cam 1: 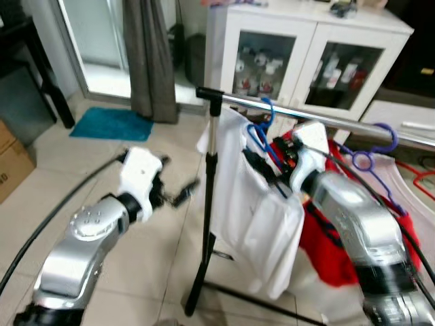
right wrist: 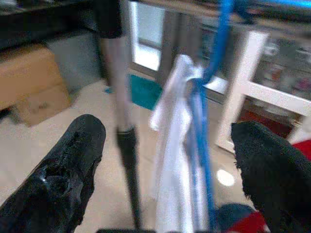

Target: Hang hanger

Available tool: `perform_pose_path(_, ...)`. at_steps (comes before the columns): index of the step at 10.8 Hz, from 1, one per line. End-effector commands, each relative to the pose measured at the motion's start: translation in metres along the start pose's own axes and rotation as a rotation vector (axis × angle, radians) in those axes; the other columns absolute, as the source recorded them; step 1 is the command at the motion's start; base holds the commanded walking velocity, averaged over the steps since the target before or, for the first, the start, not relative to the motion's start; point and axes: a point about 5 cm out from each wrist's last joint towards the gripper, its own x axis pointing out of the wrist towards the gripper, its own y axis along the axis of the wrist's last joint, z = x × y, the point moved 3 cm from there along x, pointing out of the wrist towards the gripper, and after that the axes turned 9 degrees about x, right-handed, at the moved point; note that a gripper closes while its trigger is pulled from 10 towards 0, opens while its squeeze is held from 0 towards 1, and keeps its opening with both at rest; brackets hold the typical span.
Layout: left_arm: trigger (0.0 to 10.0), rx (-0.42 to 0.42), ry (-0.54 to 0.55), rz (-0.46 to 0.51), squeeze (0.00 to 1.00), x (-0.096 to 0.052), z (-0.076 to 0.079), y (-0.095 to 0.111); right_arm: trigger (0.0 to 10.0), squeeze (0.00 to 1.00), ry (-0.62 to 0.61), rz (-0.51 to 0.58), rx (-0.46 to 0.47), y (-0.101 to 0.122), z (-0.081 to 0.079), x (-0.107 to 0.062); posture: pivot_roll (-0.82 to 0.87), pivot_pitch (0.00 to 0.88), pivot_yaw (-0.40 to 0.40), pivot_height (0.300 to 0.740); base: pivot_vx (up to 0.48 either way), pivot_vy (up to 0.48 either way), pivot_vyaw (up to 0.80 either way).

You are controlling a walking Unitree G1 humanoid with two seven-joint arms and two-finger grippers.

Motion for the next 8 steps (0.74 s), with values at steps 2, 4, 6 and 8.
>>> perform_pose_path(2, 10.0, 0.011, -0.073, -0.014, 0.0, -0.004, 0.004, -0.001, 10.0, 0.0, -0.114, -0.064, 0.031, -0.001, 0.017, 0.012, 0.04, 0.0, -0.058, 0.74, 0.0, 0.0, 0.0)
perform_pose_path(4, 10.0, 0.013, -0.119, -0.035, 0.0, -0.007, 0.007, -0.004, 9.1, 0.0, -0.146, -0.111, 0.067, 0.001, 0.027, 0.023, 0.05, 0.0, -0.065, 0.74, 0.0, 0.0, 0.0)
perform_pose_path(6, 10.0, 0.015, -0.128, -0.039, 0.0, -0.008, 0.007, -0.004, 0.0, 0.0, -0.138, -0.092, 0.036, 0.012, 0.033, 0.029, 0.04, 0.0, -0.065, 0.74, 0.0, 0.0, 0.0)
perform_pose_path(8, 10.0, 0.018, -0.148, -0.041, 0.0, -0.007, 0.008, -0.004, 0.0, 0.0, -0.133, -0.123, 0.026, 0.012, 0.037, 0.037, 0.04, 0.0, -0.062, 0.74, 0.0, 0.0, 0.0)
